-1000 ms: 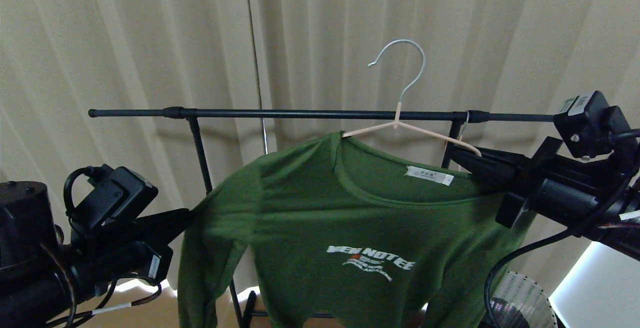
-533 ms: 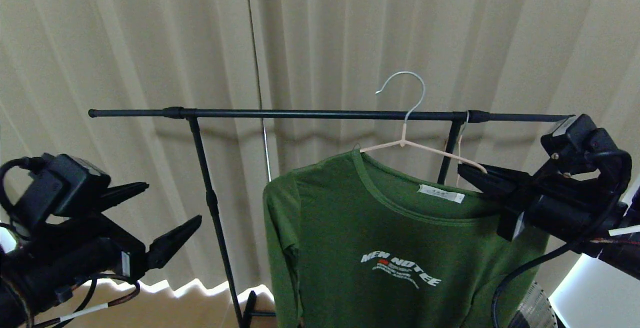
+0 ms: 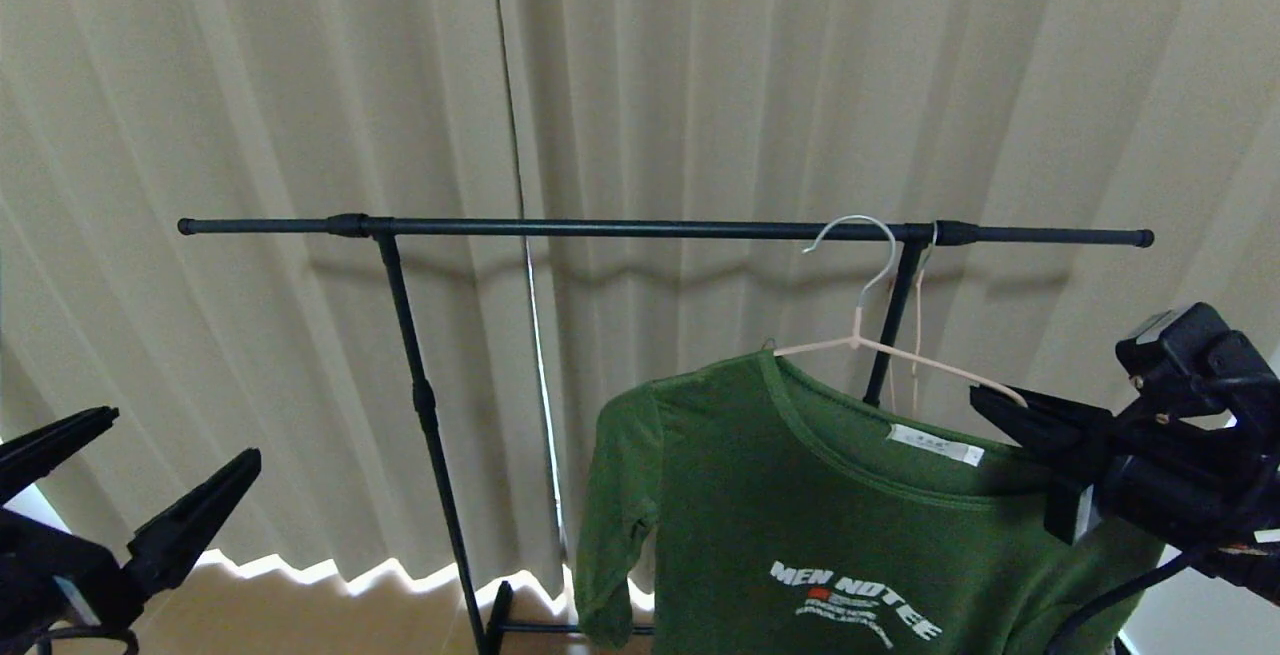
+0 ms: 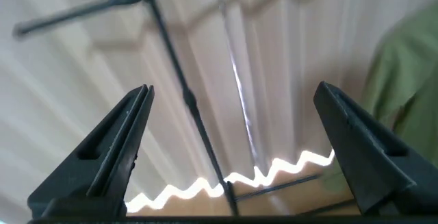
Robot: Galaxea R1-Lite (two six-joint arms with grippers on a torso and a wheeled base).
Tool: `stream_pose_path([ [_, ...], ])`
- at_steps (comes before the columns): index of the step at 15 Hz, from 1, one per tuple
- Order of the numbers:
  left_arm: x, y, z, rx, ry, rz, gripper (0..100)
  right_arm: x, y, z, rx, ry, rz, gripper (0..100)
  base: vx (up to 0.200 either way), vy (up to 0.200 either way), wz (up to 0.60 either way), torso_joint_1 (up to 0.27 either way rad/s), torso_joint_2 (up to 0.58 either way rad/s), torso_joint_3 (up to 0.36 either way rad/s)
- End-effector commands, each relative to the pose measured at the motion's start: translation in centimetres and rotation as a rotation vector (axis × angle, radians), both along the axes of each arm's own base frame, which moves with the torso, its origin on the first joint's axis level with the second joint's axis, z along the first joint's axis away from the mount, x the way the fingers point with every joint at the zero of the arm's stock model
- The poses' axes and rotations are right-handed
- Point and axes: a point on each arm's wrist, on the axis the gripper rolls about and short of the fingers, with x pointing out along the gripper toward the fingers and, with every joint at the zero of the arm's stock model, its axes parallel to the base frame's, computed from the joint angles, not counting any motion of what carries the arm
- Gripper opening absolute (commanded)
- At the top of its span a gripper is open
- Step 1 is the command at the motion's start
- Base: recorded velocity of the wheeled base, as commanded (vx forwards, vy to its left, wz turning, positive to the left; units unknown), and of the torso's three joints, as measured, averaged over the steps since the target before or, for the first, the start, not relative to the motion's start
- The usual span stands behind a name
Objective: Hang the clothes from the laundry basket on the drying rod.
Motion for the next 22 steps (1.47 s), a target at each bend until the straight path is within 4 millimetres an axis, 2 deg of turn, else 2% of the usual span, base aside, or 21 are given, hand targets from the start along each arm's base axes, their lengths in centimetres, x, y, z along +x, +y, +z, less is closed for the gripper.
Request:
stream_pose_path([
  [1,-2.7,0.4,-0.6,-0.034,-0.07,0.008,100,-0.6,-0.8,-0.8,-0.015,0.022,-0.05,0,0.0,0.0,0.0,0.0,0.0,0.0],
  [3,-3.3,0.3,-0.3,-0.07,-0.103,-0.007,100,-0.3,-1.1,-0.9,-0.017,0.031,-0.073,0,0.0,0.0,0.0,0.0,0.0,0.0],
  [5,-3.0,0.3,0.4,-0.057,-0.121,-0.011,100,-0.2,-1.3,-1.1,-0.023,0.036,-0.098,0,0.0,0.0,0.0,0.0,0.0,0.0],
  [7,-3.0,0.3,-0.1,-0.031,-0.108,-0.009,100,-0.2,-1.4,-1.2,-0.035,0.039,-0.146,0,0.0,0.0,0.0,0.0,0.0,0.0],
  [13,-2.6,0.0,-0.6,-0.031,-0.064,-0.046,100,0.5,-1.0,-1.7,-0.017,0.071,-0.149,0,0.0,0.0,0.0,0.0,0.0,0.0],
  [15,-2.8,-0.3,-0.9,-0.036,-0.053,-0.107,100,0.6,-0.6,-2.1,-0.006,0.092,-0.136,0,0.2,0.0,0.0,0.002,0.0,0.005],
  [22,-2.9,-0.3,-1.5,-0.033,-0.027,-0.109,100,0.8,-0.2,-2.4,0.007,0.113,-0.126,0,0.2,0.0,0.0,0.005,0.0,0.003],
])
